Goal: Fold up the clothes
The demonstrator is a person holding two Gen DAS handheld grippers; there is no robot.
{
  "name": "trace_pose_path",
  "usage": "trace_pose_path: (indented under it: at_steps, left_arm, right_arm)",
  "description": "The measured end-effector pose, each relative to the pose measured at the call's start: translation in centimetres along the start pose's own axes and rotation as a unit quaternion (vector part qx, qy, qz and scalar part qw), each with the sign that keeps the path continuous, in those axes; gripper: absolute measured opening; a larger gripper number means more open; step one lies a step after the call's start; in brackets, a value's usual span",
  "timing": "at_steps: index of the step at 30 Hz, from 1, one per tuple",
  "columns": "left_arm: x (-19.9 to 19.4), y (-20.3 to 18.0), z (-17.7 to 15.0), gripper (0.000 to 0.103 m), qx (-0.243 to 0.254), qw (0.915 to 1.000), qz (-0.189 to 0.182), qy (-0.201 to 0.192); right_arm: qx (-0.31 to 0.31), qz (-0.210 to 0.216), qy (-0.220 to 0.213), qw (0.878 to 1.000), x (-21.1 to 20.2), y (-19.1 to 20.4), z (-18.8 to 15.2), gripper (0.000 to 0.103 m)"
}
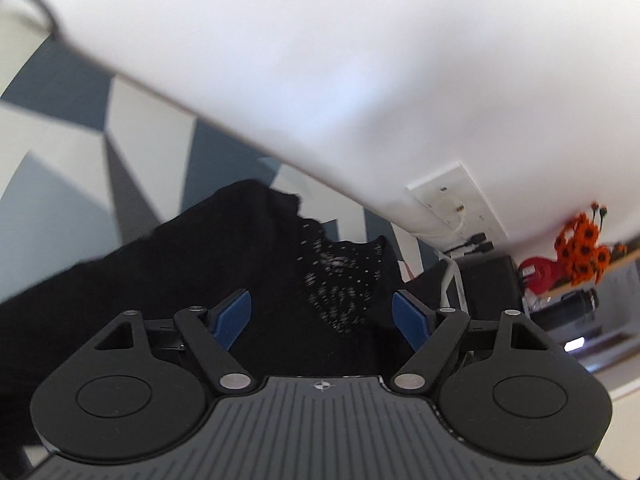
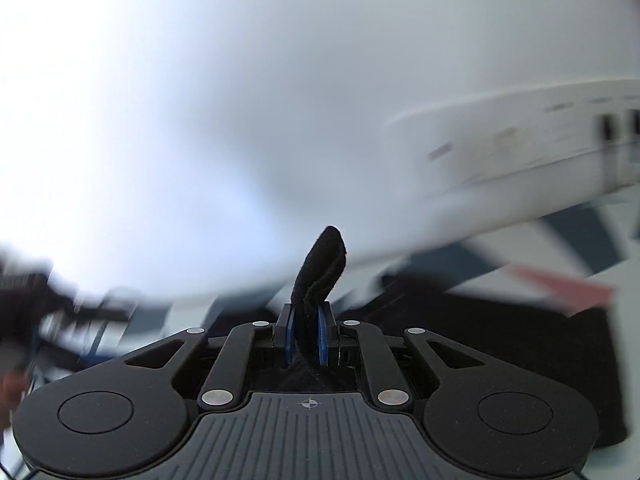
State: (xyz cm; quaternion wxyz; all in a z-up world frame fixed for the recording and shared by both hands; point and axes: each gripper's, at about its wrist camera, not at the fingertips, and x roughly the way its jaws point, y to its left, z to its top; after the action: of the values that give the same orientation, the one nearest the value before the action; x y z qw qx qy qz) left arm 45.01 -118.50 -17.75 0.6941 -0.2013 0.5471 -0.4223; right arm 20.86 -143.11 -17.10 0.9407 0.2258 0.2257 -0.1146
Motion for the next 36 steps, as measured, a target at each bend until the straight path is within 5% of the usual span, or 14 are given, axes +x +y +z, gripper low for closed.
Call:
trace_pose_path:
  at_steps: [6, 11, 16, 20, 22, 24, 30, 32, 35, 36]
  left_arm:
    - [1.5, 0.8, -1.7, 0.08, -0.006, 0.9999, 0.007, 0.007]
    - [4.1, -0.6, -2.7, 0.08, 0.016, 0.9992, 0.011, 0.034]
    - [6.4, -2.1, -3.8, 0.08, 0.031, 0.9974, 0.019, 0.062]
    - [6.7, -4.2, -4.9, 0.08, 0.117, 0.9891, 0.072, 0.053]
    - [6.6, -5.6, -5.8, 0.08, 0.194, 0.9742, 0.108, 0.043]
    - [6.5, -7.0, -6.9, 0.08, 0.277, 0.9505, 0.135, 0.045]
    - [7.2, -9.3, -11.0, 0.079, 0.487, 0.852, 0.183, 0.057]
    - [7.7, -9.8, -12.3, 0.075, 0.532, 0.8249, 0.186, 0.05]
    - [9.4, -10.2, -13.3, 0.043, 0.571, 0.795, 0.194, 0.064]
    - [10.0, -10.3, -13.5, 0.018, 0.58, 0.7867, 0.199, 0.075]
  right_arm:
    - [-0.042, 0.018, 0.109, 0.993, 3.7, 3.4, -4.1, 0.033]
    - [-0.013, -0.024, 0.069, 0.997, 0.7, 0.4, -1.6, 0.045]
    - [0.069, -0.115, 0.007, 0.991, -4.1, -5.6, 0.8, 0.045]
    - [0.103, -0.177, 0.0, 0.979, -6.3, -9.8, 1.1, 0.045]
    - [0.112, -0.191, 0.0, 0.975, -7.2, -11.1, 0.9, 0.045]
    - [0.118, -0.194, -0.003, 0.974, -7.7, -11.9, 0.6, 0.045]
    - [0.118, -0.188, 0.001, 0.975, -7.2, -12.4, 0.1, 0.045]
    - [0.122, -0.189, 0.003, 0.974, -7.0, -12.3, 0.0, 0.045]
    - [0.13, -0.189, 0.004, 0.973, -6.8, -12.3, 0.1, 0.045]
    - [0.132, -0.19, 0.004, 0.973, -6.7, -12.3, 0.2, 0.045]
